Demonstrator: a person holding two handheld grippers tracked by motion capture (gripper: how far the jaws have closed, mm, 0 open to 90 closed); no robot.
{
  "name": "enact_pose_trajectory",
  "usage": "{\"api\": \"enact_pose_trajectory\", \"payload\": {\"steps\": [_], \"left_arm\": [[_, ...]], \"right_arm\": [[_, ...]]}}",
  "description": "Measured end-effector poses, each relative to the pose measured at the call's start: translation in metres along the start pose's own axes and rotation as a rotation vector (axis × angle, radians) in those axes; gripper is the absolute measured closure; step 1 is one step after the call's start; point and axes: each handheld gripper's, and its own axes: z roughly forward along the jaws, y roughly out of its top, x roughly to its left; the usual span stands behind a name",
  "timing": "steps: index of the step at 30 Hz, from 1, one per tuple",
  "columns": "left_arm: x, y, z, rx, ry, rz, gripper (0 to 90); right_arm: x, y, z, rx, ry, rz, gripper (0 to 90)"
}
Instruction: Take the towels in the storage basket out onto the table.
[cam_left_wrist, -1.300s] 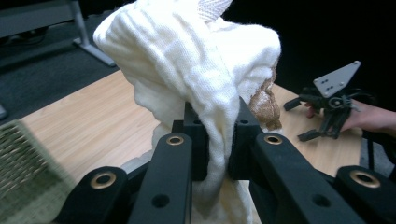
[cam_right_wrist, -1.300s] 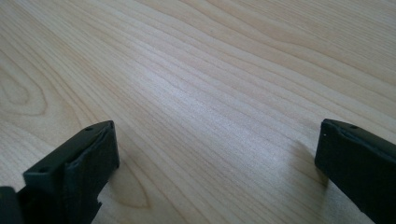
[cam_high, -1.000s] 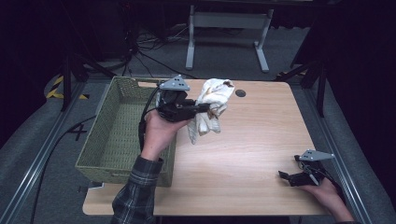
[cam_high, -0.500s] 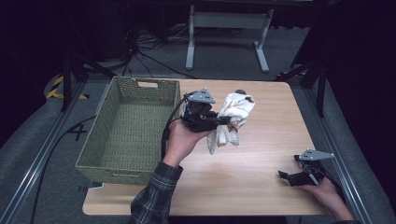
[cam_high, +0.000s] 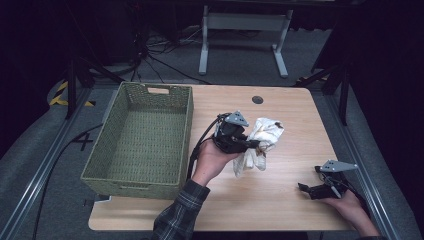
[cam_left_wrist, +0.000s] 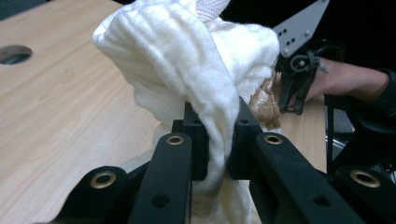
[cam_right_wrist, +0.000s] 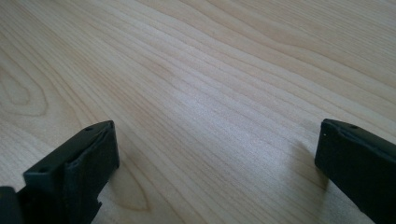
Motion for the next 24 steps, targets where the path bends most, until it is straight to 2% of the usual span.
{"api": "enact_pose_trajectory", "payload": {"steps": [3,8,14,18,21,24], "left_arm": [[0.002,-0.004,0.012,0.031,0.007,0.014,81.7],[0.007,-0.016,0.032,0.073,0.003,0.004,81.5],[0.015,-0.038,0.060,0.135,-0.019,-0.006,81.1],[0.016,-0.045,0.074,0.163,-0.037,-0.003,80.3],[0.015,-0.048,0.082,0.186,-0.048,0.017,76.2],[0.015,-0.050,0.085,0.198,-0.045,0.024,64.4]], "right_arm": [[0.000,0.000,0.000,0.000,0.001,-0.001,0.0],[0.000,0.000,0.000,-0.001,0.002,-0.005,0.0],[0.000,0.000,0.000,-0.001,0.002,-0.006,0.0],[0.000,0.000,0.000,-0.001,0.004,-0.008,0.0],[0.000,0.000,0.000,-0.001,0.004,-0.008,0.0],[0.000,0.000,0.000,-0.001,0.004,-0.008,0.0]]}}
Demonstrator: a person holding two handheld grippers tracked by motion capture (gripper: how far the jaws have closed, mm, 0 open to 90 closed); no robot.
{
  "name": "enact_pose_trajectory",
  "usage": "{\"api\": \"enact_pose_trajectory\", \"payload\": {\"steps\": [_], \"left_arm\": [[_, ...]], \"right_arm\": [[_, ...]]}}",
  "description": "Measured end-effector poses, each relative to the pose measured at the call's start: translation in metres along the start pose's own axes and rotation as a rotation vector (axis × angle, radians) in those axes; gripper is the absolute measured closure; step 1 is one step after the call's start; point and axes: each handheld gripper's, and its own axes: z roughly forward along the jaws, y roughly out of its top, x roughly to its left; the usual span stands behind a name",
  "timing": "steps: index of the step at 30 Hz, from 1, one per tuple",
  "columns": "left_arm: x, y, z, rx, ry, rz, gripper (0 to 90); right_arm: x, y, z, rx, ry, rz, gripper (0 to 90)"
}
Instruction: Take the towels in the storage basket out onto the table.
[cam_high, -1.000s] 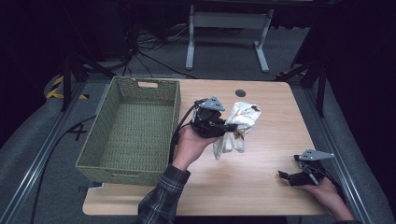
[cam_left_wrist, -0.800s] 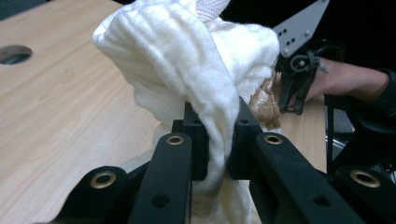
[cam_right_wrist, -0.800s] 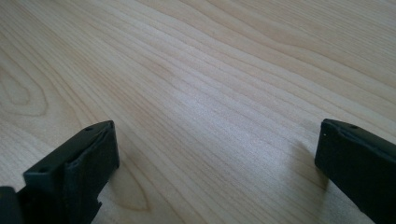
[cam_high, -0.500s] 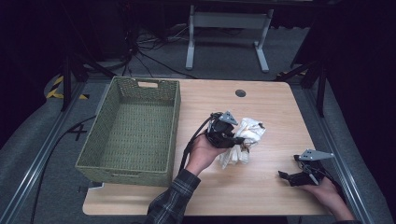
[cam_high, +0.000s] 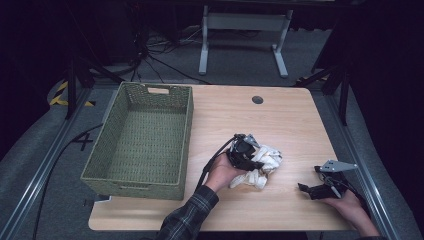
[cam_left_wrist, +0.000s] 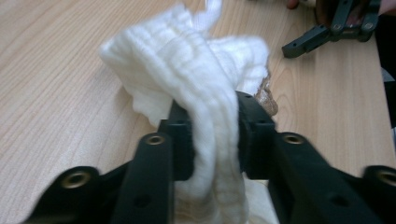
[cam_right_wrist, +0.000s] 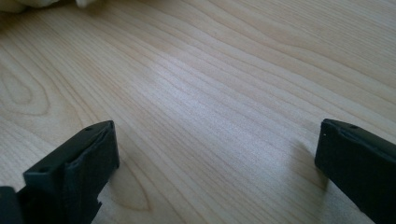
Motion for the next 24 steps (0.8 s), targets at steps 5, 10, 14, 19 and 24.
{"api": "enact_pose_trajectory", "payload": {"steps": [5,10,14,19,24], "left_arm": [[-0.002,-0.001,-0.003,-0.009,0.010,0.002,47.5],[-0.010,-0.005,-0.027,-0.047,0.067,-0.008,40.8],[-0.018,-0.015,-0.045,-0.081,0.115,-0.026,42.5],[-0.025,-0.033,-0.056,-0.091,0.143,-0.038,47.1],[-0.034,-0.060,-0.054,-0.071,0.147,-0.062,50.4]], "right_arm": [[0.000,0.000,0.000,0.000,0.000,0.000,0.0],[0.000,0.000,0.000,0.000,0.001,-0.001,0.0],[0.000,0.000,0.000,0.001,0.001,-0.005,0.0],[0.000,0.000,0.000,0.001,0.000,-0.005,0.0],[0.000,0.000,0.000,0.001,0.000,-0.006,0.0]]}}
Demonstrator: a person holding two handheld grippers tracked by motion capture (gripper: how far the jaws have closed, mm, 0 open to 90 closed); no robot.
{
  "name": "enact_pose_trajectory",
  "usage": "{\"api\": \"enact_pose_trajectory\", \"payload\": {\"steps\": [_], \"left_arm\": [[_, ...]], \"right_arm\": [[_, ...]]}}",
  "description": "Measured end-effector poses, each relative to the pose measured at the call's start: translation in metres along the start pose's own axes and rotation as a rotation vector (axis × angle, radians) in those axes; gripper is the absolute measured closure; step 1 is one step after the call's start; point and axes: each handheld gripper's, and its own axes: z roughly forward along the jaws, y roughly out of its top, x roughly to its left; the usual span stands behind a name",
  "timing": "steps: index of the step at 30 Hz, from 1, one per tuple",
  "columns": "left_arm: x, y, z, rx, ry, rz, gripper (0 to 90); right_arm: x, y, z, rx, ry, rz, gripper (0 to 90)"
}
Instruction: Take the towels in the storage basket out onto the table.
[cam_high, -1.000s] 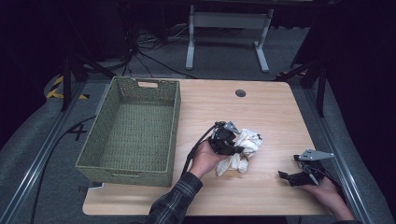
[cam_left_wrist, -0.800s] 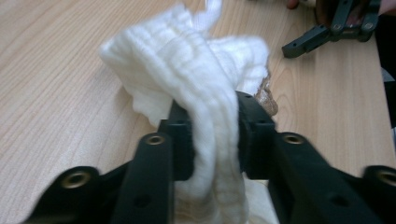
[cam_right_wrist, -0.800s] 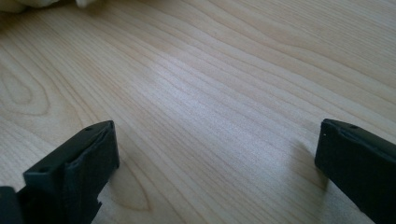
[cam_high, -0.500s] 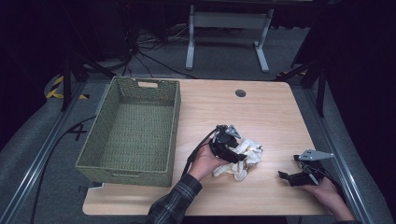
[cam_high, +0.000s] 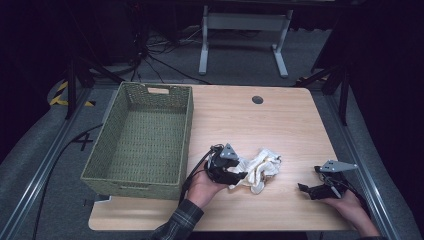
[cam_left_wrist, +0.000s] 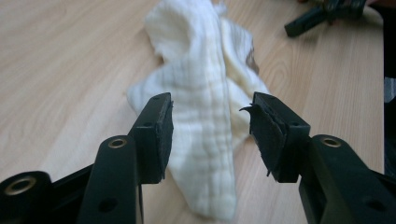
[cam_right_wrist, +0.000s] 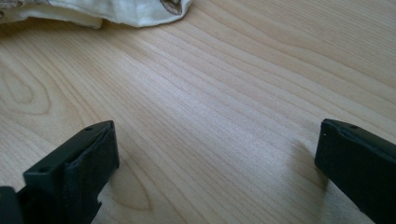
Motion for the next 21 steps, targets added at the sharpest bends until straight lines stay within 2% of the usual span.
{"api": "enact_pose_trajectory", "payload": {"steps": [4,6,7,8,9,11,14,16,17,21], "left_arm": [[-0.005,-0.014,0.006,0.038,0.014,-0.009,50.6],[-0.007,-0.016,0.011,0.074,0.020,0.001,50.6],[-0.007,-0.016,0.011,0.074,0.020,0.001,50.6],[-0.008,-0.016,0.014,0.096,0.020,0.000,50.6],[-0.009,-0.016,0.017,0.095,0.025,0.012,50.6],[-0.010,-0.017,0.021,0.127,0.066,0.028,52.9],[-0.010,-0.018,0.023,0.149,0.101,0.038,66.1],[-0.008,-0.018,0.022,0.157,0.100,0.023,77.8],[-0.006,-0.018,0.021,0.142,0.093,0.017,83.1],[-0.002,-0.015,0.014,0.096,0.071,-0.022,86.6]], "right_arm": [[0.000,0.000,0.000,0.000,0.001,0.006,0.0],[0.000,0.000,0.000,0.000,0.001,0.001,0.0],[0.000,0.000,0.000,0.000,0.001,0.001,0.0],[0.000,0.000,0.000,0.000,0.001,0.000,0.0],[0.000,0.000,0.000,0.000,0.001,0.001,0.0],[0.000,0.000,0.000,0.000,0.001,0.001,0.0],[0.000,0.000,0.000,0.000,0.001,0.001,0.0],[0.000,0.000,0.000,0.000,0.001,0.001,0.0],[0.000,0.000,0.000,0.000,0.001,0.001,0.0],[0.000,0.000,0.000,0.000,0.001,0.002,0.0]]}}
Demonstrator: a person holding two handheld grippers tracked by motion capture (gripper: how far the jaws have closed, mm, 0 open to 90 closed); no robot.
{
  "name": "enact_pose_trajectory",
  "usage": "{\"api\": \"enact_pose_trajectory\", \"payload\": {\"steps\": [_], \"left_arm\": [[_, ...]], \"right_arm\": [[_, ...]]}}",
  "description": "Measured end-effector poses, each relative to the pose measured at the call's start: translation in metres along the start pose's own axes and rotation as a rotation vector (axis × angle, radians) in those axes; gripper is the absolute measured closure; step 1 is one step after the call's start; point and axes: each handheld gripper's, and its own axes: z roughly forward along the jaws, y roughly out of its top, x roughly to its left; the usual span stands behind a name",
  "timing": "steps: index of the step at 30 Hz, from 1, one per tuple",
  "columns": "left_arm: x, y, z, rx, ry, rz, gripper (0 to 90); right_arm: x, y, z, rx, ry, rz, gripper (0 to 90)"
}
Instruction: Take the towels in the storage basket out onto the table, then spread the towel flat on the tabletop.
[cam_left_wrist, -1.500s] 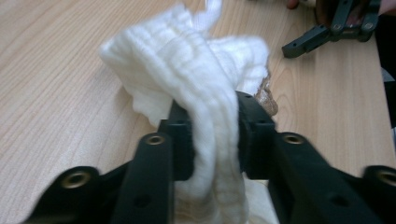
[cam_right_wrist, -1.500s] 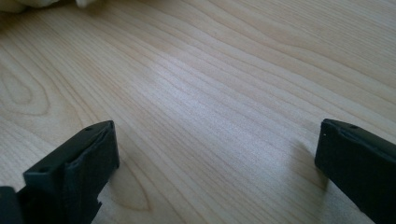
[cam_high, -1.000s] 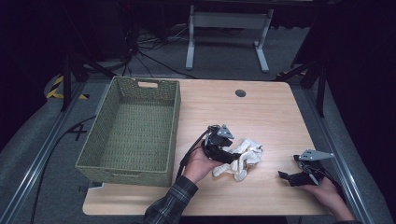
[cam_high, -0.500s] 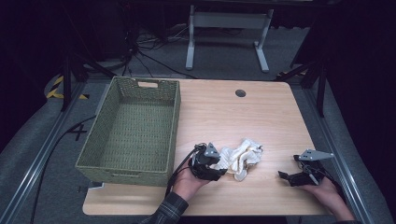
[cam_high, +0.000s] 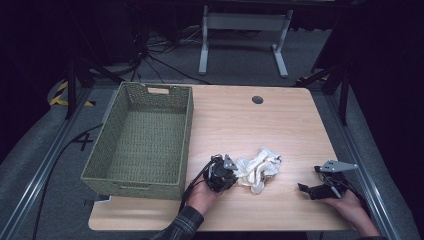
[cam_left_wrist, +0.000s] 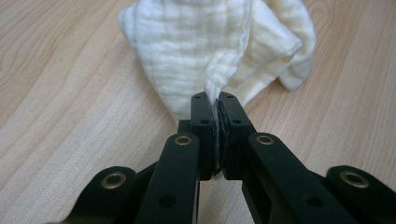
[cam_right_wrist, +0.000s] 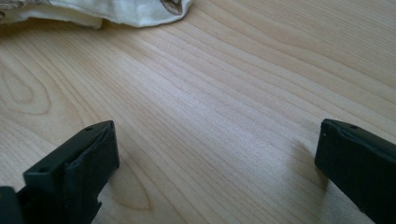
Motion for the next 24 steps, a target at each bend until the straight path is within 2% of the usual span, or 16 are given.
{"api": "enact_pose_trajectory", "payload": {"steps": [2,4,5,10,18,20,21,22,24], "left_arm": [[0.003,0.002,-0.004,-0.026,-0.005,-0.006,86.6],[0.005,0.005,-0.007,-0.064,-0.012,-0.039,86.6],[0.007,0.008,-0.010,-0.069,-0.012,-0.031,86.6],[0.013,0.022,-0.019,-0.131,-0.011,-0.064,86.6],[0.027,0.044,-0.020,-0.180,0.014,-0.079,86.6],[0.030,0.049,-0.019,-0.191,0.018,-0.086,86.6],[0.030,0.049,-0.019,-0.191,0.018,-0.086,86.6],[0.034,0.054,-0.017,-0.195,0.025,-0.092,86.6],[0.036,0.056,-0.016,-0.195,0.027,-0.097,86.6]], "right_arm": [[0.000,0.000,0.000,-0.001,0.002,0.004,0.0],[0.000,0.000,0.000,0.000,0.001,-0.002,0.0],[0.000,0.000,0.000,0.000,0.001,-0.002,0.0],[0.000,0.001,0.001,-0.002,0.001,-0.005,0.0],[0.000,0.001,0.001,0.000,-0.001,-0.003,0.5],[0.000,0.002,0.000,0.003,-0.002,-0.006,6.2],[0.000,0.002,0.000,0.003,-0.002,-0.006,6.2],[0.001,0.005,-0.003,-0.002,0.026,-0.015,16.9],[0.002,0.009,-0.004,-0.014,0.030,-0.011,21.3]]}}
